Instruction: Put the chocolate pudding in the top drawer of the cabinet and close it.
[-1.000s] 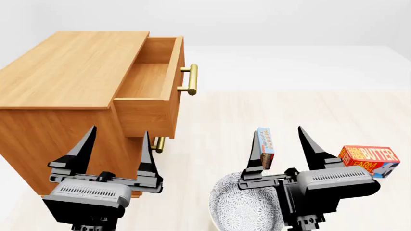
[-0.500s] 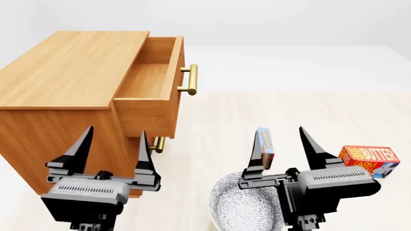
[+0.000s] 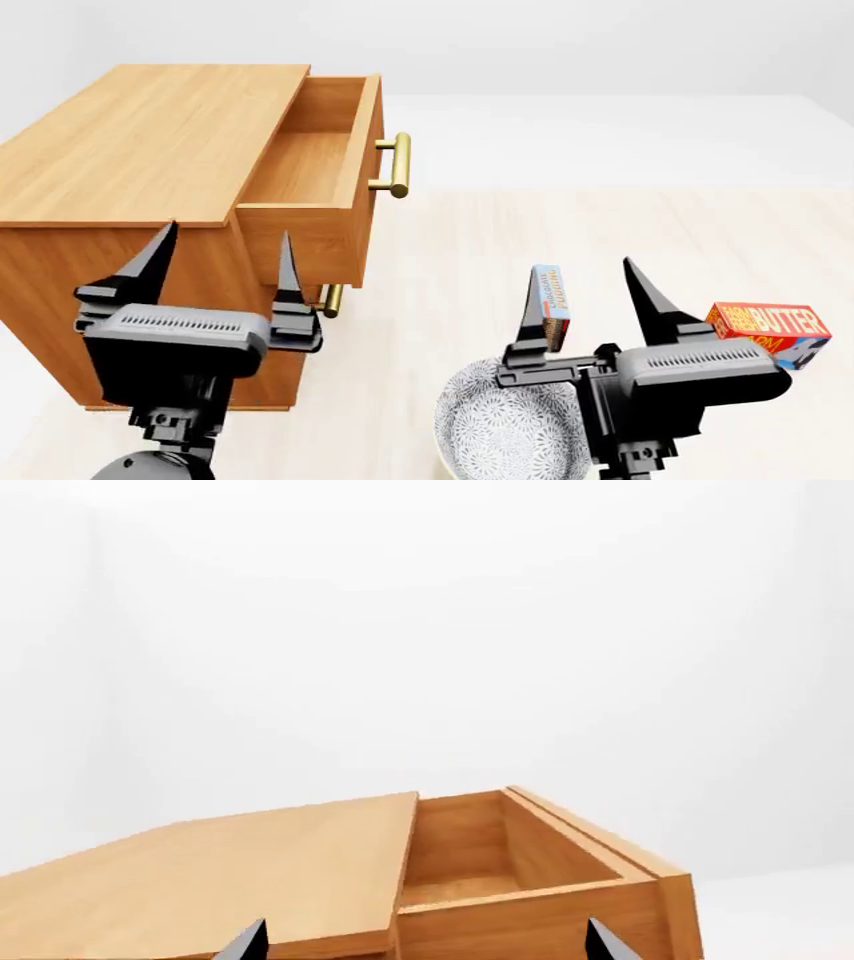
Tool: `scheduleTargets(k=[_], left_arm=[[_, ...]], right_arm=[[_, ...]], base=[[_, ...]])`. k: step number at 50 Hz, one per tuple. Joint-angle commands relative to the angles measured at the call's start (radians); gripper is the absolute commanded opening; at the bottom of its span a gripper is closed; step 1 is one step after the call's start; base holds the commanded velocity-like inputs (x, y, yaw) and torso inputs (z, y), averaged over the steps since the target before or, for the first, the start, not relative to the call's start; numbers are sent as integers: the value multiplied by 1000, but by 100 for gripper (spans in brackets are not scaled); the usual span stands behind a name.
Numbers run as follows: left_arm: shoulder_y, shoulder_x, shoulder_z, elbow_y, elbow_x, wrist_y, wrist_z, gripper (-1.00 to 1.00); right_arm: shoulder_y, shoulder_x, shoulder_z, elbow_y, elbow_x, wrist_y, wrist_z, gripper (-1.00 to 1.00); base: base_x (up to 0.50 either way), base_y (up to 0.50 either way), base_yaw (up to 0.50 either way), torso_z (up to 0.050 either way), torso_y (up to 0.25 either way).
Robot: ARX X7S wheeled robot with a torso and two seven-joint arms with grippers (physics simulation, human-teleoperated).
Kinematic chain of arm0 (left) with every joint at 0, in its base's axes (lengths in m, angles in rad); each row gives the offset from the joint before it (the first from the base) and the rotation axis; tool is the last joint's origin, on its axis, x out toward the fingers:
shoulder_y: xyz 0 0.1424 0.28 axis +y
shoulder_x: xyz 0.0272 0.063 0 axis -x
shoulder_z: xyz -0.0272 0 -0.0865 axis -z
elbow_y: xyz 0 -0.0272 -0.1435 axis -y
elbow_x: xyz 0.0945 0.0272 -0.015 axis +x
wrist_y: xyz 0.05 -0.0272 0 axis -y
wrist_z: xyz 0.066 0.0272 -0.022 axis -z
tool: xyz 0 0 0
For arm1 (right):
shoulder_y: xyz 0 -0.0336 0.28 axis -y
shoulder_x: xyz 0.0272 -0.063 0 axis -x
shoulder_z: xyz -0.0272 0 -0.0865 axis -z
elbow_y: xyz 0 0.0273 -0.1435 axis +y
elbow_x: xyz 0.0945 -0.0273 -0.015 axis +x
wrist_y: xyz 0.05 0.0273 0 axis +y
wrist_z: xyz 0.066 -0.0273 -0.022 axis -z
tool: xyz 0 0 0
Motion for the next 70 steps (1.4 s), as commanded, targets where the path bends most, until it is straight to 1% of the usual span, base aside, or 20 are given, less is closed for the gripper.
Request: scheduleTargets(k=[1,9,14,21,28,30,32,35,38,41,47,55,57,59,61,64,66,68,70], left_arm=[[-114,-39,-14,84,-35,-168,2,100],[-213,-61,-14,139,-77,-293,14,100],[-305,-70,-16,163,-122,-380,33,100],[-525,-60,9,118,-186,-515,86,100],[-694,-35,32,52,-241,-605,137,100],[-777,-16,46,-6,-282,-681,166,100],[-859,1,68,-66,-292,-725,186,100],[-990,37,80,-191,-346,-821,241,100],[-1133,82,145,-388,-318,-844,289,100],[-1241,128,192,-569,-307,-850,350,100],[-1411,216,279,-916,-259,-805,458,100],[-1641,363,399,-1460,-149,-632,597,100],[-1698,420,464,-1650,-115,-600,627,100],[-1722,422,632,-1714,-273,-619,564,100],[-1734,422,793,-1742,-426,-621,530,100],[-1742,422,965,-1764,-588,-615,530,100],[-1740,422,1053,-1775,-654,-620,542,100],[-1744,422,1104,-1788,-708,-644,545,100],[-1744,422,1159,-1785,-725,-675,595,100]], right_arm=[[11,4,-7,-17,2,25,2,100],[8,8,-6,-24,7,23,3,100],[4,11,-6,-28,8,20,5,100],[-5,19,-8,-51,5,33,11,100],[-3,19,-11,-48,5,34,12,100],[0,20,-15,-49,4,43,12,100],[5,21,-20,-54,1,55,12,100],[11,24,-22,-64,-1,68,13,100],[15,24,-25,-64,-3,74,14,100],[18,24,-27,-66,-6,78,16,100],[24,25,-32,-64,-6,85,15,100],[35,31,-41,-88,-8,116,15,100],[34,34,-41,-94,-9,119,17,100],[33,35,-41,-98,-10,120,18,100],[30,38,-39,-106,-10,123,20,100],[24,42,-37,-118,-9,124,23,100],[19,45,-35,-127,-8,124,25,100],[18,47,-33,-131,-6,123,26,100],[16,49,-32,-134,-6,122,27,100]], base=[[0,0,0,0,0],[0,0,0,0,0],[0,0,0,0,0],[0,0,0,0,0],[0,0,0,0,0],[0,0,0,0,0],[0,0,0,0,0],[0,0,0,0,0],[0,0,0,0,0],[0,0,0,0,0],[0,0,0,0,0],[0,0,0,0,0],[0,0,0,0,0],[0,0,0,0,0],[0,0,0,0,0],[0,0,0,0,0],[0,0,0,0,0],[0,0,0,0,0],[0,0,0,0,0]])
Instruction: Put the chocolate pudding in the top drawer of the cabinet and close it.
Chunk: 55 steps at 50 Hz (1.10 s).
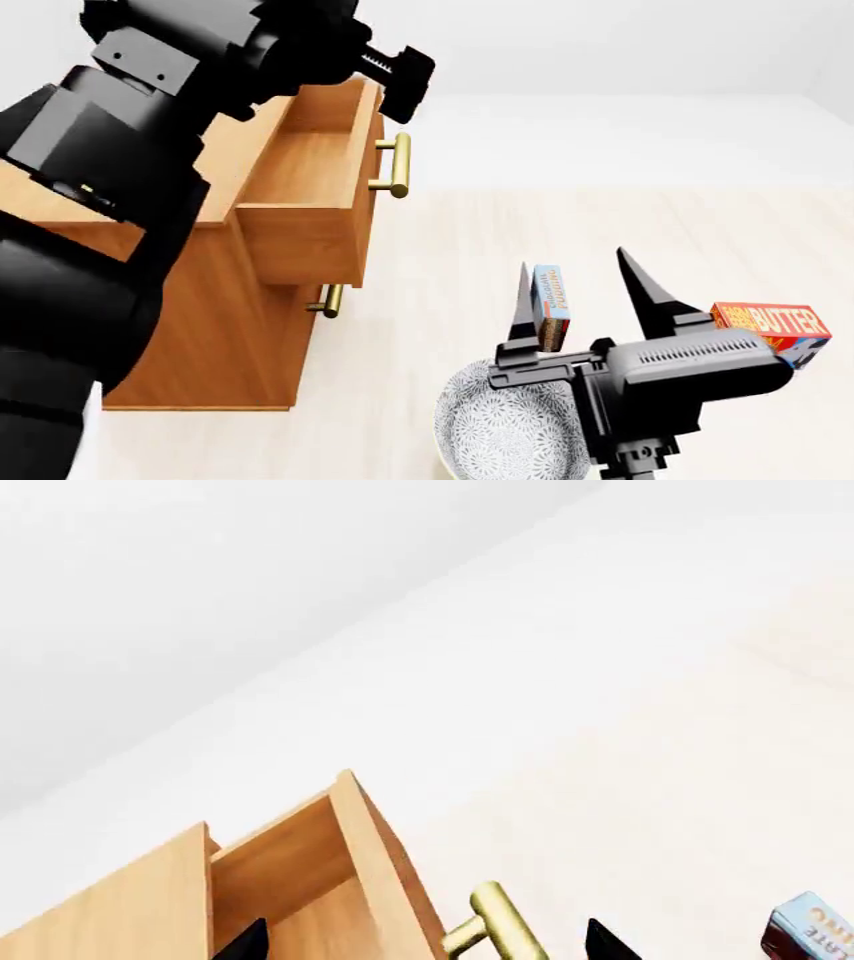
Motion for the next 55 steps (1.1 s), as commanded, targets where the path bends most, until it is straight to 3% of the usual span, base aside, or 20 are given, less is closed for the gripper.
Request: scheduleTargets(k=[1,15,37,40,46,55], left_arm=[[-101,51,411,-248,-270,-40,76,100],[-93,51,428,-275,-337,-136,137,100],[-123,51,387,-302,-438,-210,112,100],[-120,51,305,-305,-404,-245,92,100],[-111,51,-10,-305,-183,-340,50,100],[-108,51,-81,-305,-136,-394,60,100]], right_arm=[[-9,12,4,-30,0,8,7,100],[-18,17,-4,-39,-8,11,14,100],[-24,23,-3,-50,0,17,22,100],[-24,23,-3,-50,3,14,21,100],[-29,26,1,-54,7,10,23,100],[-31,28,5,-61,13,12,28,100]], base=[[0,0,0,0,0],[0,0,0,0,0],[0,0,0,0,0],[0,0,0,0,0],[0,0,0,0,0],[0,0,0,0,0]])
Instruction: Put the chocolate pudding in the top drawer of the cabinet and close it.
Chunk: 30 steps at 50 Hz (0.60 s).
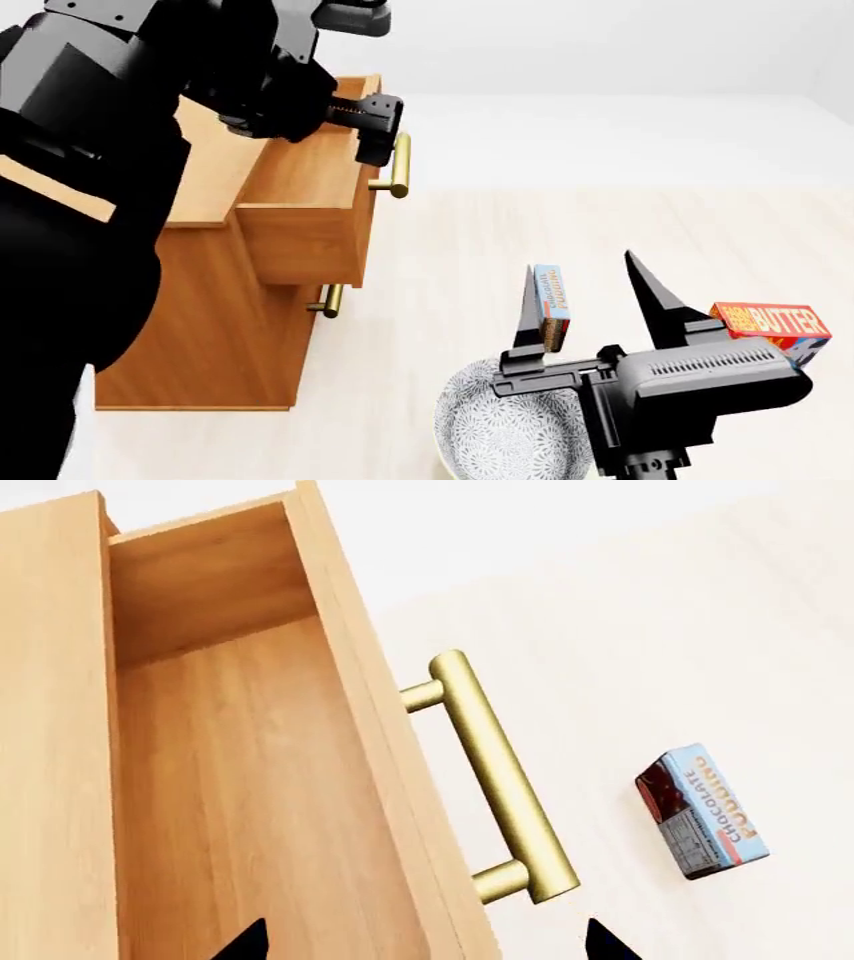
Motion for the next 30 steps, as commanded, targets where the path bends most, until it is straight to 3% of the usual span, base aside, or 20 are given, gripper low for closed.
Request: scheduleTargets(k=[1,15,18,25,30], left_arm=[[2,0,-169,-3,97,-82,-8,100],[-25,0,69,-3,-143,-55,66,100],[-26,0,68,-3,-153,-56,57,100],[-20,0,-90,-3,-40,-113,31,100],[53,0,58,-3,-205,-19,-32,100]], right_arm=[[-4,3,4,-9,6,-1,5,100],[-8,8,11,-34,14,5,14,100],[-10,9,13,-37,16,5,16,100],[-15,11,13,-44,13,4,22,100],[-18,11,12,-44,12,-1,24,100]], base=[[0,0,0,0,0],[0,0,0,0,0],[0,0,0,0,0],[0,0,0,0,0],[0,0,0,0,0]])
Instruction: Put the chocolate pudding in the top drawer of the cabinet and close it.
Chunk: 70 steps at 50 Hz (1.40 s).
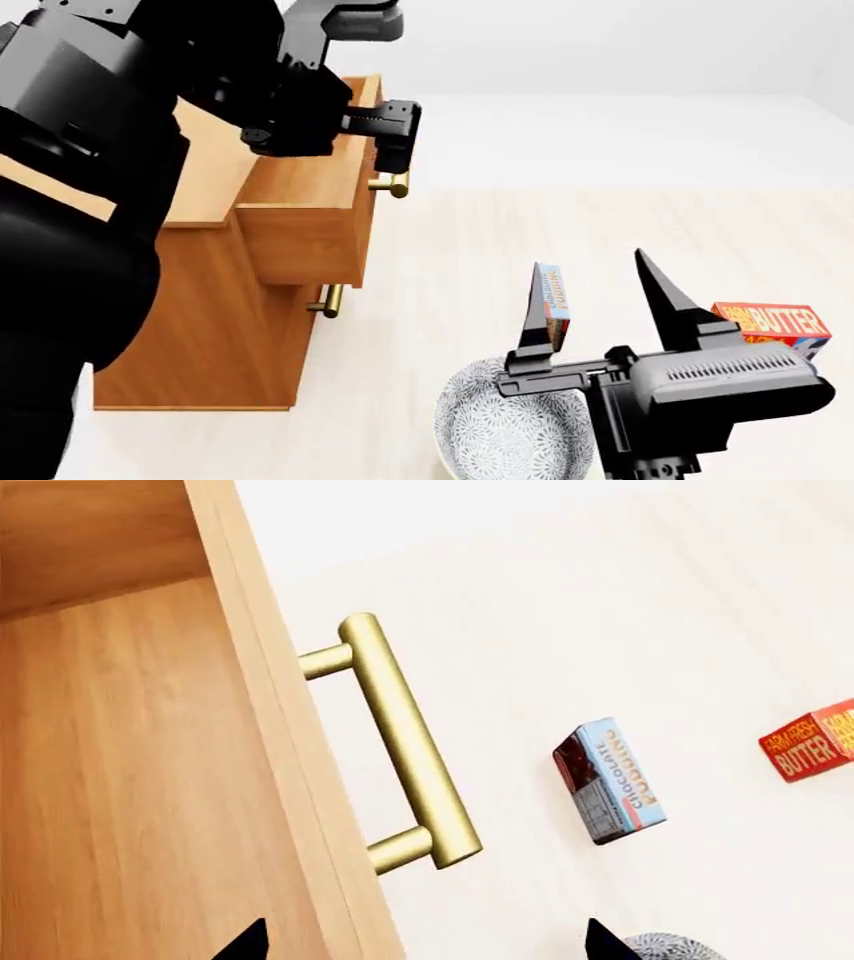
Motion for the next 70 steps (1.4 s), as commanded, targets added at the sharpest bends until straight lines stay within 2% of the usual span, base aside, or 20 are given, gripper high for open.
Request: scheduleTargets(k=[1,6,13,18,37,45,48,52,63,70], left_arm=[[61,0,94,-1,-138,53,-70,100],[59,0,148,0,-209,57,-98,100],[42,0,354,4,-405,89,-97,100],[35,0,447,6,-501,105,-96,100],[52,0,582,0,-662,132,-96,100],[48,0,812,0,-889,184,-88,100],[52,0,856,-1,-929,194,-82,100],[60,0,846,-1,-916,196,-79,100],[56,0,621,34,-665,179,-21,100],[40,0,546,80,-593,184,-6,100]], right_arm=[[-6,1,1,-5,0,-5,7,100],[-8,2,1,-3,3,-13,5,100],[-16,5,6,-6,8,-23,7,100],[-17,7,7,-10,10,-24,9,100],[-22,8,5,-7,8,-30,17,100],[-28,9,6,-2,10,-39,20,100],[-30,9,8,1,12,-45,20,100],[-34,10,10,4,13,-52,21,100],[-32,9,6,9,15,-55,21,100],[-24,8,-1,12,16,-51,17,100]], base=[[0,0,0,0,0],[0,0,0,0,0],[0,0,0,0,0],[0,0,0,0,0],[0,0,0,0,0],[0,0,0,0,0],[0,0,0,0,0],[0,0,0,0,0],[0,0,0,0,0],[0,0,0,0,0]])
